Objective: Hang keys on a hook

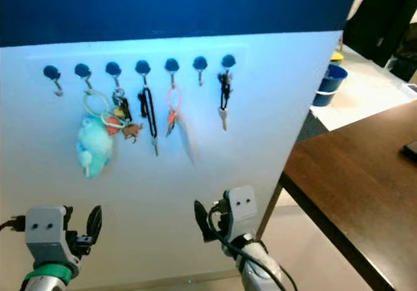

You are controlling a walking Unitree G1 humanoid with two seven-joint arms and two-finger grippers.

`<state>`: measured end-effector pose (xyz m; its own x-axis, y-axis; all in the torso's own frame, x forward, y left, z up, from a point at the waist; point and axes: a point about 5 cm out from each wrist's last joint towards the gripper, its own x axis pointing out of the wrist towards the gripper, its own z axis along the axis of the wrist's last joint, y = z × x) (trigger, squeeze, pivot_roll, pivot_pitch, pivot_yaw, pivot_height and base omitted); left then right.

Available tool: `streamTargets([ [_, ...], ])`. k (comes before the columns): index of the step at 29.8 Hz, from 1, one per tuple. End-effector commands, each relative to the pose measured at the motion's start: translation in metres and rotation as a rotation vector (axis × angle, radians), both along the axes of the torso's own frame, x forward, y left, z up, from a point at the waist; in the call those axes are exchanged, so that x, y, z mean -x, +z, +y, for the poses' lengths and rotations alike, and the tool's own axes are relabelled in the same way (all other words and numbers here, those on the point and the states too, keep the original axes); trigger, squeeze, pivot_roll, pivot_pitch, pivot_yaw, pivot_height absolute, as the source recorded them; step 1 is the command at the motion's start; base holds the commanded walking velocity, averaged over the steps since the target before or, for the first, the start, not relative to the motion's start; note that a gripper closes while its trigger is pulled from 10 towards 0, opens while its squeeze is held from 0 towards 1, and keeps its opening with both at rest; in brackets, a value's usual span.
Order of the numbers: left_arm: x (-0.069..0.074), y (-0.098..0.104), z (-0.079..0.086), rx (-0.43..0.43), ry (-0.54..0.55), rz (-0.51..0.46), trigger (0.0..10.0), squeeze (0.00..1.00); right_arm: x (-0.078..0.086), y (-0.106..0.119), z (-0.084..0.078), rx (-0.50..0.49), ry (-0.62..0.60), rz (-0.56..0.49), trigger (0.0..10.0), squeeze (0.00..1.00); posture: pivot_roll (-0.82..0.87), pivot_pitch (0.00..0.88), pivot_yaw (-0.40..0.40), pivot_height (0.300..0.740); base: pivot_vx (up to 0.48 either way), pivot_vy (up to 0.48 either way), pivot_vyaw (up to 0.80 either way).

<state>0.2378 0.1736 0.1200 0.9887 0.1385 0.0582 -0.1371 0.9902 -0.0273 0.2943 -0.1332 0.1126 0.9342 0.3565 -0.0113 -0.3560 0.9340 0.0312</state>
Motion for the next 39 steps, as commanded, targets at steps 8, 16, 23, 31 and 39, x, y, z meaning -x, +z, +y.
streamTargets([
  [8, 0.0032, -0.0022, 0.0032, -0.012, 0.007, 0.017, 10.0, 0.00, 0.0026, -0.0069, 0.0007, -0.008, 0.001, 0.031, 10.0, 0.00, -0.17, 0.076, 0.132, 0.740, -0.062, 0.000, 0.00],
  [16, 0.0030, -0.0024, 0.0050, -0.023, 0.008, 0.028, 10.0, 0.00, 0.0027, -0.0080, 0.0018, -0.012, -0.001, 0.035, 10.0, 0.00, -0.17, 0.078, 0.138, 0.740, 0.000, 0.000, 0.00],
  [23, 0.0030, -0.0021, 0.0055, -0.022, 0.005, 0.030, 10.0, 0.00, 0.0033, -0.0084, 0.0030, -0.017, -0.002, 0.036, 10.0, 0.00, -0.17, 0.079, 0.142, 0.740, 0.000, 0.000, 0.00],
  [31, 0.0023, -0.0018, 0.0051, -0.025, -0.001, 0.034, 10.0, 0.00, 0.0042, -0.0091, 0.0031, -0.024, -0.001, 0.040, 10.0, 0.00, -0.17, 0.084, 0.149, 0.740, 0.000, 0.000, 0.00],
  [39, 0.0026, -0.0040, 0.0047, -0.035, -0.005, 0.048, 10.0, 0.00, 0.0035, -0.0122, 0.0026, -0.028, -0.007, 0.077, 10.0, 0.00, -0.17, 0.091, 0.148, 0.740, 0.000, 0.000, -0.10],
])
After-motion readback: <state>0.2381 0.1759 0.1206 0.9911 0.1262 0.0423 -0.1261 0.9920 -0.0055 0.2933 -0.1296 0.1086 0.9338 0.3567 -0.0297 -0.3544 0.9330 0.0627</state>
